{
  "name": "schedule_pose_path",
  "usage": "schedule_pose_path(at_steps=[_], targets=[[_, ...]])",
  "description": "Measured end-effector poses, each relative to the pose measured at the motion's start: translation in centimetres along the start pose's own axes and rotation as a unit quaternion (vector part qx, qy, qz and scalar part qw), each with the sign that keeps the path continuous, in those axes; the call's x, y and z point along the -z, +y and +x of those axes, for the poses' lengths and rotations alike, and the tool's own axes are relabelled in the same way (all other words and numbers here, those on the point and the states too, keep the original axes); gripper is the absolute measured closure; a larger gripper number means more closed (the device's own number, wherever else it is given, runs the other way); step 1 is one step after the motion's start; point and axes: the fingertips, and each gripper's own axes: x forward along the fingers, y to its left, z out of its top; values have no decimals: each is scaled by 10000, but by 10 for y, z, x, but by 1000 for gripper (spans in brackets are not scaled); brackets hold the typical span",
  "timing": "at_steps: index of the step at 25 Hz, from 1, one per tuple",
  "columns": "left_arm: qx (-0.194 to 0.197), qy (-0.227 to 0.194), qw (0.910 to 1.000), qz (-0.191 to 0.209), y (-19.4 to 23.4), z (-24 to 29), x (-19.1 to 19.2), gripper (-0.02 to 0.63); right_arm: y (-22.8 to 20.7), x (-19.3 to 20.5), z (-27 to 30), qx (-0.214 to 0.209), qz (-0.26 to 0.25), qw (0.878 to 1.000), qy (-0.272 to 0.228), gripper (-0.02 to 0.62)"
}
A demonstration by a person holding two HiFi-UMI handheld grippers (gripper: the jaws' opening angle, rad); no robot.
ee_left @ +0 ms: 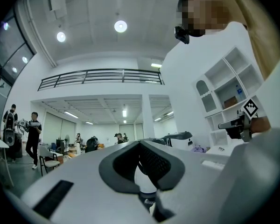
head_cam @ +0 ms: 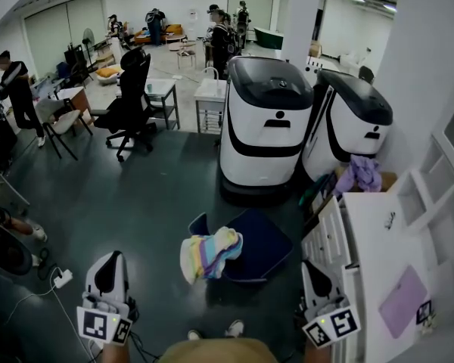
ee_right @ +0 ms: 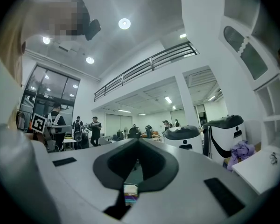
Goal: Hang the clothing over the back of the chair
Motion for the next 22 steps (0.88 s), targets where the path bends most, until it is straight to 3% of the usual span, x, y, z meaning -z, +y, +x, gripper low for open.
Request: schedule_pose_path(at_steps=[22], targets=[[37, -104, 9999, 22, -13, 17, -5, 601, -6, 9, 18, -227, 59, 9997, 25, 592]])
